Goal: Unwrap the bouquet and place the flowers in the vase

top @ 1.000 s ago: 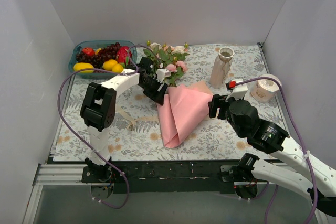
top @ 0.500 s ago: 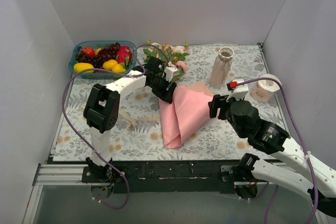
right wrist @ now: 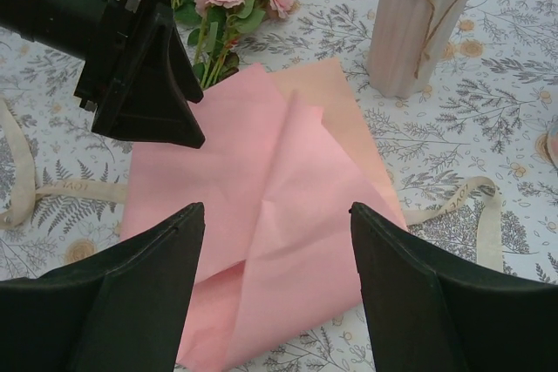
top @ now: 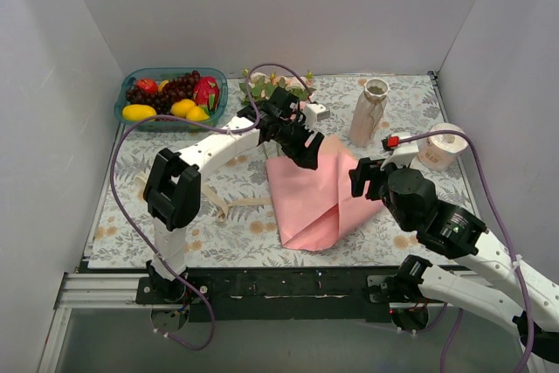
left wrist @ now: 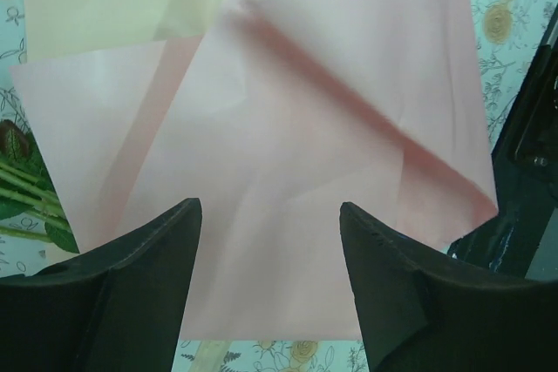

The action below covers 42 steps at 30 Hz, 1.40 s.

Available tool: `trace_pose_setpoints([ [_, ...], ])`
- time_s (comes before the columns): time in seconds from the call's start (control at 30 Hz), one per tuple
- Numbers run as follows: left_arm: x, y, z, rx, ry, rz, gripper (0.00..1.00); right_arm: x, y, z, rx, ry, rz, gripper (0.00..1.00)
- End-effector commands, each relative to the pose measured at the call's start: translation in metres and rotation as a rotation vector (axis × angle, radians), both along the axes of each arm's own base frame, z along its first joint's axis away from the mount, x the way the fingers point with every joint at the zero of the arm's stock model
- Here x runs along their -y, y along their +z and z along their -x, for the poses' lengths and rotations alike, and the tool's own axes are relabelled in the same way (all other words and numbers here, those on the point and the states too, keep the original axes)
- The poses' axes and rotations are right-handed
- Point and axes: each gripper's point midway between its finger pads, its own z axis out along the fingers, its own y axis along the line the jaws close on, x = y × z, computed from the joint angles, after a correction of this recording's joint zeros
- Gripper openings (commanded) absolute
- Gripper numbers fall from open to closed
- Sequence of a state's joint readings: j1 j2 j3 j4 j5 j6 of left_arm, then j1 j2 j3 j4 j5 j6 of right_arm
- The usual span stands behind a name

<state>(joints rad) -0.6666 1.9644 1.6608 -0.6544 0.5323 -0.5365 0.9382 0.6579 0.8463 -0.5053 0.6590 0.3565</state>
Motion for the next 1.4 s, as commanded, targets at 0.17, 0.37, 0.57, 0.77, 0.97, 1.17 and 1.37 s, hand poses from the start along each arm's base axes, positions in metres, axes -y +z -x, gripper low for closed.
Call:
trace_pose_setpoints([
  [0.17,0.014,0.04,0.022,0.019,-0.056,0.074,0.64,0.013,0.046,0.003,0.083,-0.034,-0.079,0.76],
  [0.37,0.017,0.049,0.002,0.154,-0.08,0.065,0.66,0.016,0.051,0.004,0.094,-0.028,-0.071,0.77],
  [0.57,0.035,0.04,0.003,0.118,-0.332,0.122,0.68,0.012,0.045,0.006,0.072,-0.011,-0.072,0.77],
  [0.77,0.047,0.05,-0.015,0.111,-0.412,0.198,0.92,0.013,0.046,0.009,0.065,0.001,-0.061,0.77],
  [0.97,0.05,0.016,-0.012,0.014,-0.445,0.177,0.98,0.011,0.041,0.011,0.057,0.018,-0.061,0.77],
  [1.17,0.052,0.001,-0.017,0.023,-0.433,0.173,0.98,0.007,0.035,0.012,0.046,0.035,-0.071,0.77],
  [1.37,0.057,-0.006,-0.03,0.072,-0.385,0.179,0.98,0.004,0.035,0.015,0.042,0.057,-0.086,0.77],
])
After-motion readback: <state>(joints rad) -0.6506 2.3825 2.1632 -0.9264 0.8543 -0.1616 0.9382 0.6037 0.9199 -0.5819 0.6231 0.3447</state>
